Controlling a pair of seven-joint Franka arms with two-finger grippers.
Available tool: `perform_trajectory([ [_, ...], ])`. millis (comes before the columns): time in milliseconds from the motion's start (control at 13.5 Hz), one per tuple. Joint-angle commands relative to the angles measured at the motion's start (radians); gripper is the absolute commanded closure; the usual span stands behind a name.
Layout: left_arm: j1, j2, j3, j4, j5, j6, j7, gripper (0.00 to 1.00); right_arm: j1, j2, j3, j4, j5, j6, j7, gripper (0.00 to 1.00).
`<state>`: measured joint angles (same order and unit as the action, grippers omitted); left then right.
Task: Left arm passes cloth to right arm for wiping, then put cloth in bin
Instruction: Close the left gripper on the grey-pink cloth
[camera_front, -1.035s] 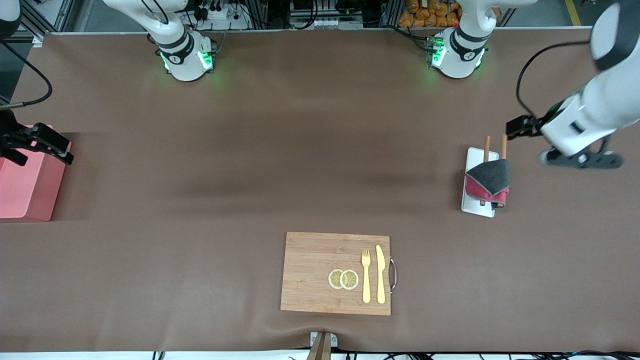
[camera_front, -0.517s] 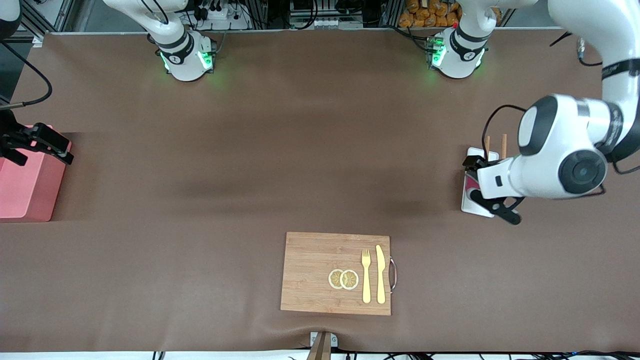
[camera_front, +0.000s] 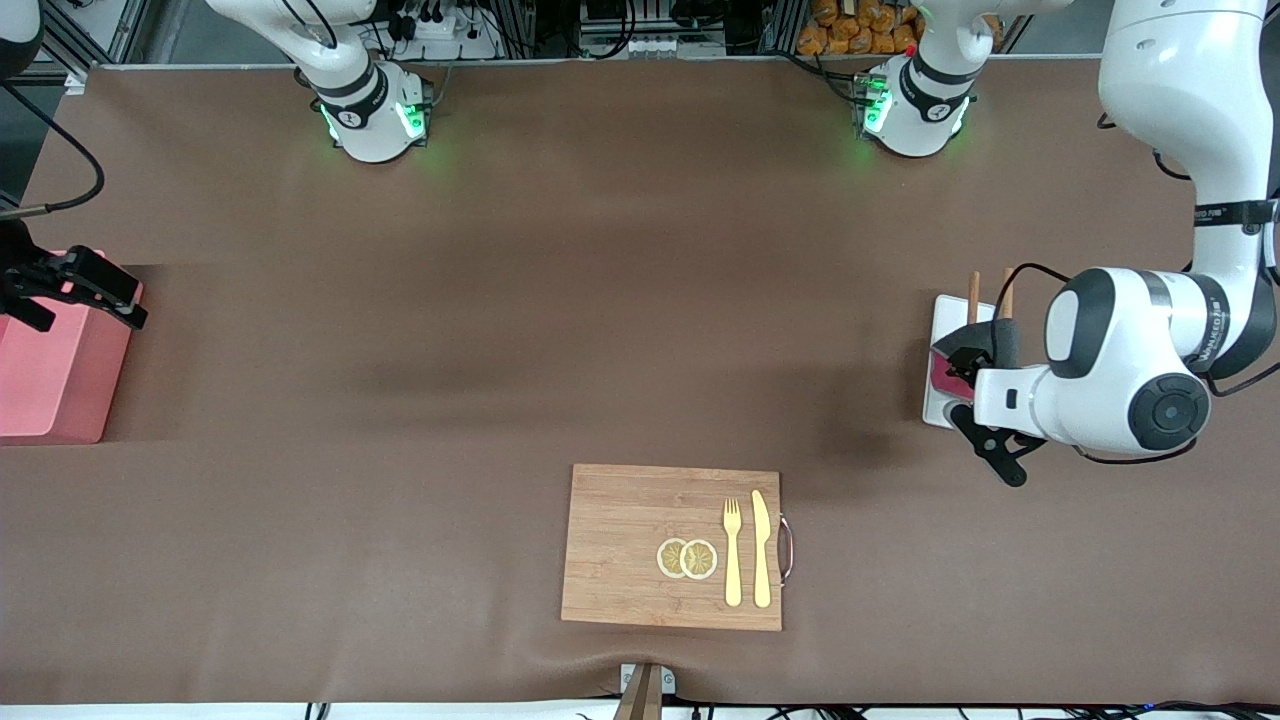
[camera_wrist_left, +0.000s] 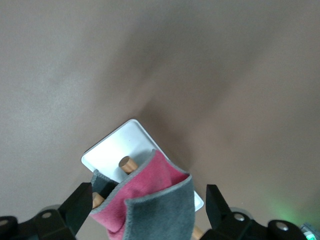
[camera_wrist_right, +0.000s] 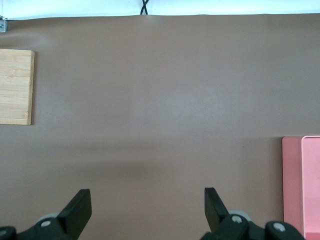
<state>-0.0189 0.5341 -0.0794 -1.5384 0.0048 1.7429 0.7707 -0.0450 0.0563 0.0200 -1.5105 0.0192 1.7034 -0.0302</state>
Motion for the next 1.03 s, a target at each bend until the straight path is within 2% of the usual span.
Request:
perform_trajectory([
  [0,0.008,0.026,-0.002,0.024,-0.008,0.0,0.024,0.0,-0.01,0.008,0.008,0.021,0.004,-0.015,0.006,0.0],
  [961,0.027,0.032,-0.005,-0.04,-0.02,0.004,0.019,0.0,-0.01,0.008,0.008,0.02,0.015,-0.011,-0.004,0.0],
])
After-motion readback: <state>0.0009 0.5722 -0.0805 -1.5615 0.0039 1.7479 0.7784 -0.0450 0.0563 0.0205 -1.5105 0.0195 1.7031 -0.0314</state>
